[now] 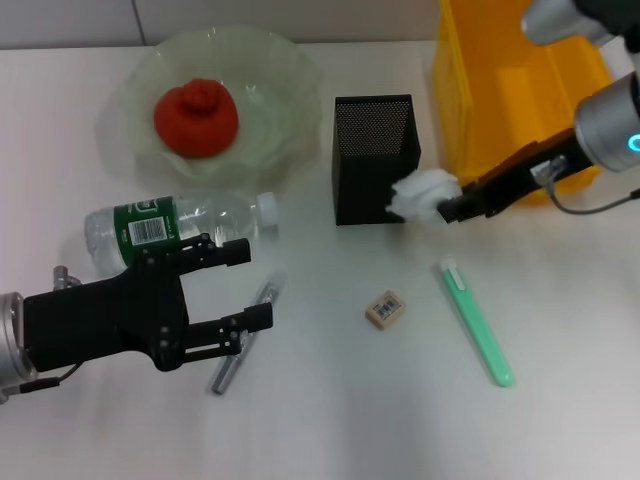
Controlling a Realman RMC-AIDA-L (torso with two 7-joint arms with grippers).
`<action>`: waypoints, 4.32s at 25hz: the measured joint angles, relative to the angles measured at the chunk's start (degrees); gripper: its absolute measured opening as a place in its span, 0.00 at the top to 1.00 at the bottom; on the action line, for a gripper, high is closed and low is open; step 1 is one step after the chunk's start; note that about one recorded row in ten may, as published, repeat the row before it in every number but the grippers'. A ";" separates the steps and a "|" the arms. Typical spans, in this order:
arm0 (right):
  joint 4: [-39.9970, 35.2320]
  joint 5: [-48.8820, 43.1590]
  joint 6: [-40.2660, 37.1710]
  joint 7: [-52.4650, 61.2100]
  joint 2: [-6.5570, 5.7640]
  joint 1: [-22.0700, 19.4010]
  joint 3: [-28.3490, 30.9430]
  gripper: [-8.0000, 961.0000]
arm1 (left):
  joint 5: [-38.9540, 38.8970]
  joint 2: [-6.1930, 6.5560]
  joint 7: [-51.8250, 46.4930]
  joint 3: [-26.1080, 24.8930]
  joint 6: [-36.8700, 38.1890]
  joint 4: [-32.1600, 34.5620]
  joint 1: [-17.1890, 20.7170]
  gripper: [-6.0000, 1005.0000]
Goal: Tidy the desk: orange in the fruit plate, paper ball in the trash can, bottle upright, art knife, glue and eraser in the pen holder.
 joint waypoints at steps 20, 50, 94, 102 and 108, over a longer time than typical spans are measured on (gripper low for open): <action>-5.13 34.33 4.66 -25.17 -0.07 -16.81 13.72 0.65 | 0.00 -0.03 0.00 -0.06 0.01 0.00 0.39 0.25; 8.81 29.55 22.45 -25.50 -0.29 -13.70 18.81 0.39 | 0.00 -0.09 0.00 -0.08 0.39 -0.01 0.64 0.25; 47.13 48.24 -10.32 -77.61 -0.18 -17.18 19.30 0.34 | 12.76 -0.03 -33.64 -0.74 -4.06 23.50 -11.39 0.25; 48.68 48.30 -9.58 -77.67 -0.04 -17.06 19.30 0.34 | 31.19 -0.23 -50.66 9.99 -11.54 35.92 -18.51 0.25; 49.39 48.33 -9.52 -77.70 -0.06 -16.47 19.29 0.34 | 41.87 -0.41 -59.67 24.86 -12.55 44.70 -21.05 0.25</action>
